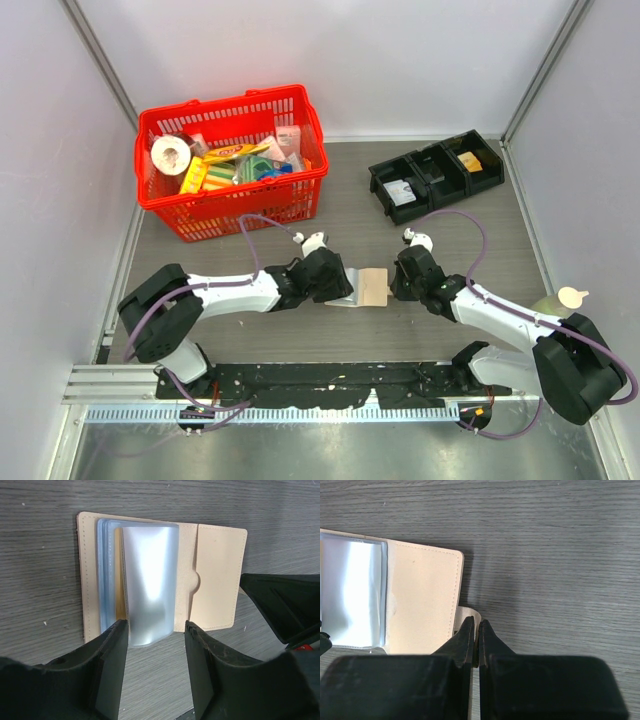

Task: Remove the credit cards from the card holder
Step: Open the card holder.

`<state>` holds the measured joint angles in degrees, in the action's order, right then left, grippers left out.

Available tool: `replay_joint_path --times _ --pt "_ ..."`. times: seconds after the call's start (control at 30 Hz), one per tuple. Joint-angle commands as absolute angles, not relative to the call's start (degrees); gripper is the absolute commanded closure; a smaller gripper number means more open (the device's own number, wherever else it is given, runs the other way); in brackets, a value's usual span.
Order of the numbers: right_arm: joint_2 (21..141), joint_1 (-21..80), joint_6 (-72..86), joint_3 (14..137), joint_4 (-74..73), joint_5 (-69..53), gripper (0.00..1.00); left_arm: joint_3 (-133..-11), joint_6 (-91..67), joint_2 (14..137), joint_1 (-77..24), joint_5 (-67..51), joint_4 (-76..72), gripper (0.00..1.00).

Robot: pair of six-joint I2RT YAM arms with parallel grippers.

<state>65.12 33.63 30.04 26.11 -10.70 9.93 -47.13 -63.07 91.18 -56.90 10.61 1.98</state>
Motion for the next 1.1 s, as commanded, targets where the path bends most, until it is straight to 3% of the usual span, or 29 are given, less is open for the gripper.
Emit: replay_joint_path --times 0.0,0.33,0.43,0.67,1.07 --pt "63.5 33.6 29.5 27.3 -8.4 10.3 0.99 -49.2 -63.0 91.2 -57.4 10.0 0.5 0.48" --pt "60.9 33.6 29.3 26.9 -7.7 9.6 0.98 -51.0 -61.7 93.7 -58.2 7.2 -4.6 0.47" --pt "58.5 33.6 29.7 26.6 -7.9 10.3 0.88 -52.1 -60.6 94.9 -58.7 6.4 -6.8 0.47" --pt "49.8 33.6 31.1 26.2 -10.8 16.8 0.55 -56.0 -59.2 99.4 -60.1 3.3 -9.1 0.47" --pt "41.0 33.6 30.8 26.5 -10.4 15.6 0.57 -59.9 -54.6 102.4 -60.8 -1.9 -11.8 0.46"
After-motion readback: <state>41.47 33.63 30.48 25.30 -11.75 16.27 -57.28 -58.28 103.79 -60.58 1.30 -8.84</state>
